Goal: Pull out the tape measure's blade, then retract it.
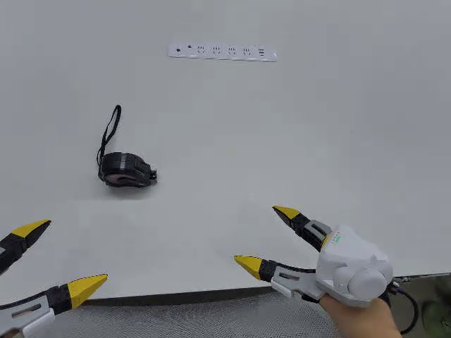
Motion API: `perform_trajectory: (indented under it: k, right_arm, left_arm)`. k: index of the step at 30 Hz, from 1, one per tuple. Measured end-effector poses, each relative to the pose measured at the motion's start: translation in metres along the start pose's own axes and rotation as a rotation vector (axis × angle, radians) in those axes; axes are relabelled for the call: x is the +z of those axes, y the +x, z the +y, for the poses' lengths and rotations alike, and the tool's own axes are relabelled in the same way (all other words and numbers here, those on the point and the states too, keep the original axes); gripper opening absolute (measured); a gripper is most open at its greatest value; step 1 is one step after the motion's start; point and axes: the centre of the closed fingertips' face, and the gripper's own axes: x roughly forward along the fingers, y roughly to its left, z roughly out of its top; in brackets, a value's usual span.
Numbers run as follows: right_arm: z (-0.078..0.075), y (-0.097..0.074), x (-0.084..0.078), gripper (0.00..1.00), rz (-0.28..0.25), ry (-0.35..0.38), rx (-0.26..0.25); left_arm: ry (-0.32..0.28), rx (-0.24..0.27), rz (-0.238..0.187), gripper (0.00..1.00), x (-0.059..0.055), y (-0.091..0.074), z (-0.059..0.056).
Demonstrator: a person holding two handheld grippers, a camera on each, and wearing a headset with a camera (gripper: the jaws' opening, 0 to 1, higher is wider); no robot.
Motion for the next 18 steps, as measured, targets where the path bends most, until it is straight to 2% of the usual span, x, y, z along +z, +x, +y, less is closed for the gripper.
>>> perform_trajectory:
  k: [11,18]
  right_arm:
    - [-0.0004,-0.0005,0.0016,0.67,-0.012,0.002,0.003]
    - [0.0025,-0.0013,0.0013,0.66,-0.017,0.008,0.023]
  left_arm:
    - [0.037,-0.01,-0.006,0.78,0.0078,0.0051,-0.002]
    - [0.056,-0.036,0.002,0.8,0.0071,0.0078,-0.0061]
